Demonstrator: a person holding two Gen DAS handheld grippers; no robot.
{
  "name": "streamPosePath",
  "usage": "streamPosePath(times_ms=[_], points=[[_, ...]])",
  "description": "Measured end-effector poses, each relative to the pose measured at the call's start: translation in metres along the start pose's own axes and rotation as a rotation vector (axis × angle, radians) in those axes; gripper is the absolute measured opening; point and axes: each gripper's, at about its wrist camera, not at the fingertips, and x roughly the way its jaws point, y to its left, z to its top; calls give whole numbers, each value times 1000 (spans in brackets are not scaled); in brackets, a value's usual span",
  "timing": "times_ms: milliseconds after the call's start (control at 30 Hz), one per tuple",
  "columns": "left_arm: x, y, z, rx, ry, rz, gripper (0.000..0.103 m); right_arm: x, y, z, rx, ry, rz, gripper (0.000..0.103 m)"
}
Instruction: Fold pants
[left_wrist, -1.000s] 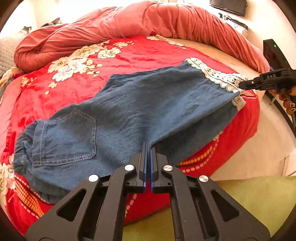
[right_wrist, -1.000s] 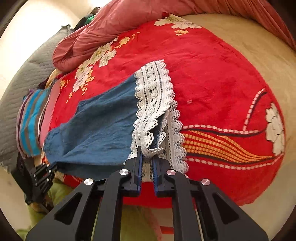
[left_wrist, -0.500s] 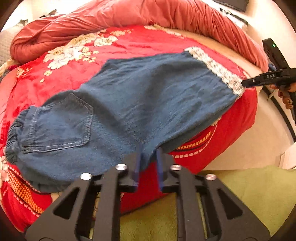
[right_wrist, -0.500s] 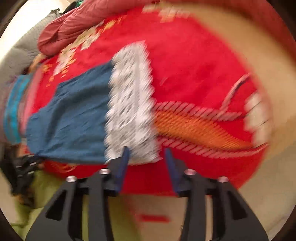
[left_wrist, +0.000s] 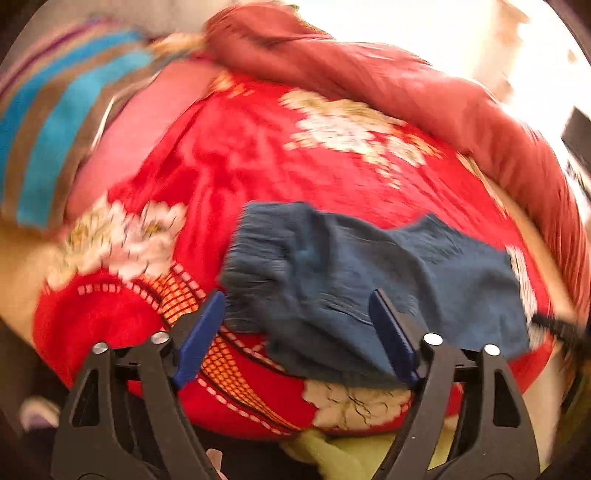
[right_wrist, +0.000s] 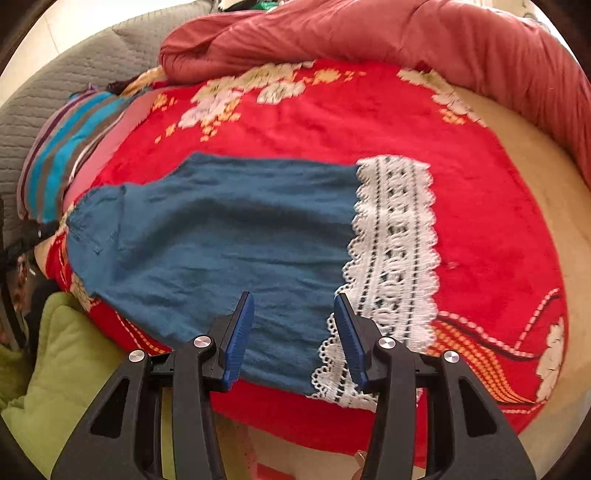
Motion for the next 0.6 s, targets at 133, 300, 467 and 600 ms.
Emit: streamPosePath(times_ms=[133,300,467,600], points=[[29,7,6,-56,50,12,41,9,-2,-3,10,22,9,44],[21,0,-3,14,31,71,15,15,-7,-13,23,50,19,43],[20,24,-6,-26,48,61,22,20,-6,-16,25,59,16,43],[8,19,-4,-15,11,84,30,10,-1,-14,-9,35,13,44]])
